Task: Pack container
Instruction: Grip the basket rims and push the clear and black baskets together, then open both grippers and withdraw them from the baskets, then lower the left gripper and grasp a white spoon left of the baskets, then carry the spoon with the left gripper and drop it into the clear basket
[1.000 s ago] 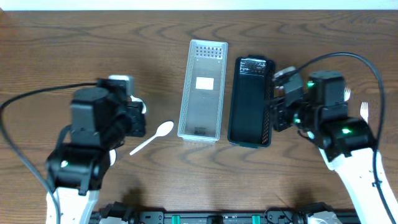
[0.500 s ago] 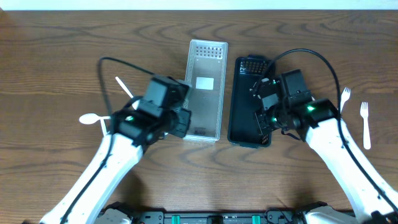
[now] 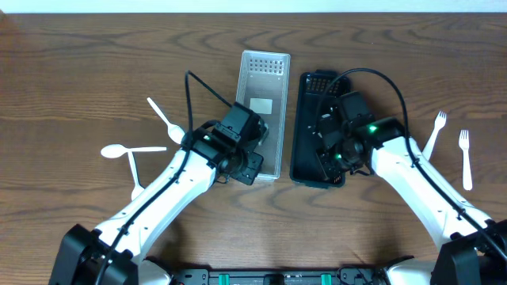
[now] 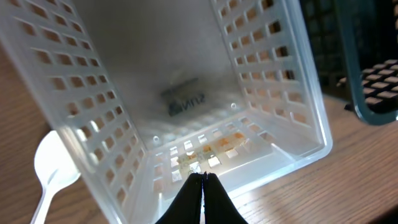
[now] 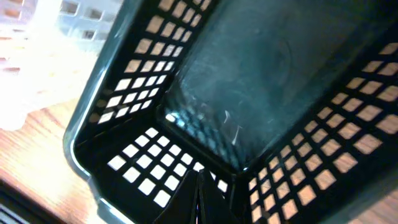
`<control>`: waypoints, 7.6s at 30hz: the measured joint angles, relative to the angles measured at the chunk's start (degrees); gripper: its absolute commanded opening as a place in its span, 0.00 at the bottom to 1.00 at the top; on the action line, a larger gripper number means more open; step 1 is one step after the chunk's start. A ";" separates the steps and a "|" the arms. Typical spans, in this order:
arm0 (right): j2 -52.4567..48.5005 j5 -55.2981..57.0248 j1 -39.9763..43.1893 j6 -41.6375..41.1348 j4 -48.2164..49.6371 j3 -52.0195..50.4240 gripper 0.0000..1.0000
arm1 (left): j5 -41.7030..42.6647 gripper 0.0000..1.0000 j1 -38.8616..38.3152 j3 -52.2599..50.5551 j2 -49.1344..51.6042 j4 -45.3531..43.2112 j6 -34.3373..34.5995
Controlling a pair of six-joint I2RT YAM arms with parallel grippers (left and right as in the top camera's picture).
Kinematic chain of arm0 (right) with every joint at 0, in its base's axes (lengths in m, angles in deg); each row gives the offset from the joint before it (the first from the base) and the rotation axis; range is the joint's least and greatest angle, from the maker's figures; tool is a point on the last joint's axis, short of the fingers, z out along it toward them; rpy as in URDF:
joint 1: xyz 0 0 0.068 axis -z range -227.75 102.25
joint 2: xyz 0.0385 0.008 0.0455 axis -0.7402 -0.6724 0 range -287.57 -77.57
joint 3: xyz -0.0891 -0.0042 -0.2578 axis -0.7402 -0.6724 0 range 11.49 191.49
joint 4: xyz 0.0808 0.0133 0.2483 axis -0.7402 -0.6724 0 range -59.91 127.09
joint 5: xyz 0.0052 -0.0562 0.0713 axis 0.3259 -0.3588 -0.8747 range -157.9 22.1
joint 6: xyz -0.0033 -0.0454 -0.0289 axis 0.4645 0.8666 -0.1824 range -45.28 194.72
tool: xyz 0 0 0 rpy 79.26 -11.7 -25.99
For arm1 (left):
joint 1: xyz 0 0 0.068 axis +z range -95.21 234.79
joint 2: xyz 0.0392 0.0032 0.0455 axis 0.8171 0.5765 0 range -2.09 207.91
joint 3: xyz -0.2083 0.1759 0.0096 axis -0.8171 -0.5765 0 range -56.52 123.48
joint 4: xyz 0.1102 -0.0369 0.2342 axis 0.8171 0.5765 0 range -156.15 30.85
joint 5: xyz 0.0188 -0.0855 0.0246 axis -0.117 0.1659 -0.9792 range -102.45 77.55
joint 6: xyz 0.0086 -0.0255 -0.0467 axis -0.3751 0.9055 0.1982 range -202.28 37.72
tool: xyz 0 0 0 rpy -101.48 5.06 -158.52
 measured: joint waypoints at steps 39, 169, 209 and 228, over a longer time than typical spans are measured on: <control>0.00 0.07 -4.42 -0.04 -9.11 0.00 0.11 | 5.03 0.06 -10.64 -0.07 0.83 7.06 0.02; 9.68 21.97 20.90 -12.22 -11.10 19.06 0.99 | -7.91 0.60 21.64 0.28 2.86 10.80 -17.42; 9.68 22.16 20.90 -12.22 -11.10 19.06 0.99 | -7.89 0.67 21.64 -0.33 18.58 1.86 -24.90; 9.68 22.16 20.90 -12.22 -11.10 19.06 0.99 | -8.57 0.09 21.64 -0.33 18.71 1.84 -25.16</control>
